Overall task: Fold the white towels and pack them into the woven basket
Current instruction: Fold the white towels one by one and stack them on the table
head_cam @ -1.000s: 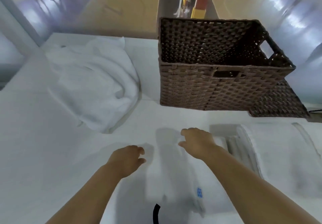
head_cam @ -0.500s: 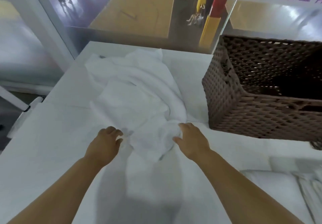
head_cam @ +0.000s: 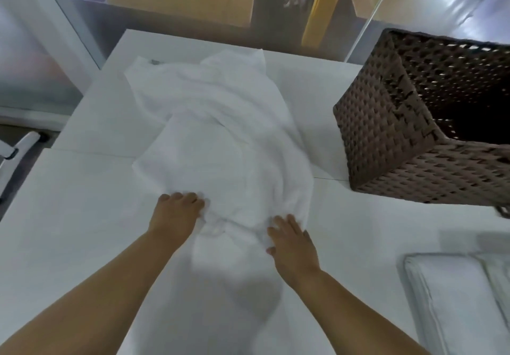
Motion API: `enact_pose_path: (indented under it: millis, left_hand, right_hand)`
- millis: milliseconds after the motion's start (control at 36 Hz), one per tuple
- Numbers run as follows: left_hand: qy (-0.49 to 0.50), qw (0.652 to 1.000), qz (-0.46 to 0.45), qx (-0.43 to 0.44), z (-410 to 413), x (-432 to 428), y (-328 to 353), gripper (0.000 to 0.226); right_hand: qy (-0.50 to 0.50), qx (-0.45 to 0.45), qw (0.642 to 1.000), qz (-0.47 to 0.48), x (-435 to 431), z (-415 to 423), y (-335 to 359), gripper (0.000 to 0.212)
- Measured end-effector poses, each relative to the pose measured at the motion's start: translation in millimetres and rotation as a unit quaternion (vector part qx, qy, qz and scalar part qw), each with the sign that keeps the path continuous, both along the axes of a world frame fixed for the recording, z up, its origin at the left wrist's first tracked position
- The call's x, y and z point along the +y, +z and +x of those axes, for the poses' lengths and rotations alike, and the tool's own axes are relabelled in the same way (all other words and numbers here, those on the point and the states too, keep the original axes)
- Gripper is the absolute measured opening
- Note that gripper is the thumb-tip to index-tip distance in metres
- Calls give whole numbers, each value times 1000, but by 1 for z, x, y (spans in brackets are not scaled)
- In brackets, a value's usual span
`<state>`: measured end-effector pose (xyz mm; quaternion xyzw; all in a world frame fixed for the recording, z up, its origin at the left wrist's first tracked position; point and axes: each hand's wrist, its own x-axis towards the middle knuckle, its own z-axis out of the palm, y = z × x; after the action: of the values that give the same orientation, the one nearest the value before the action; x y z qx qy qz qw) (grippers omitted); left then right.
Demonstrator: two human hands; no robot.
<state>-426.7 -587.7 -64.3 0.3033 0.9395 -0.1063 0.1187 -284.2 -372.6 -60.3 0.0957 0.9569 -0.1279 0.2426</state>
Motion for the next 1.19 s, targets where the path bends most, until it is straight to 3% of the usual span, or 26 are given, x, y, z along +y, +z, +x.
enact_pose_path:
  millis: [278,472,611,806,917,1028,1194]
  left_hand:
    - [39,992,102,-56,67,-24,1,33]
    - [115,973,164,-116,121,-40,27,29]
    - [115,970,143,-158,159,-61,42,27]
    - [142,948,67,-278,225,-92,41,38]
    - [166,930,23,-326,245,-104,40,37]
    - [203,930,47,-303,242,-112,42,42]
    - [191,955,91,-206,201,-106,48,42]
  right_hand:
    - [-11,69,997,-45,26,30,11,37]
    - [64,126,988,-64,33,64,46,32]
    - [100,61,990,-79,17,99,68,33]
    - [143,-107,979,-98,-16,155,75,24]
    - [149,-133,977,-76,-21,170,70,19]
    - [102,-104,987,-62,-18,164,73,32]
    - [63,-66,996,-15,-14,129,72,35]
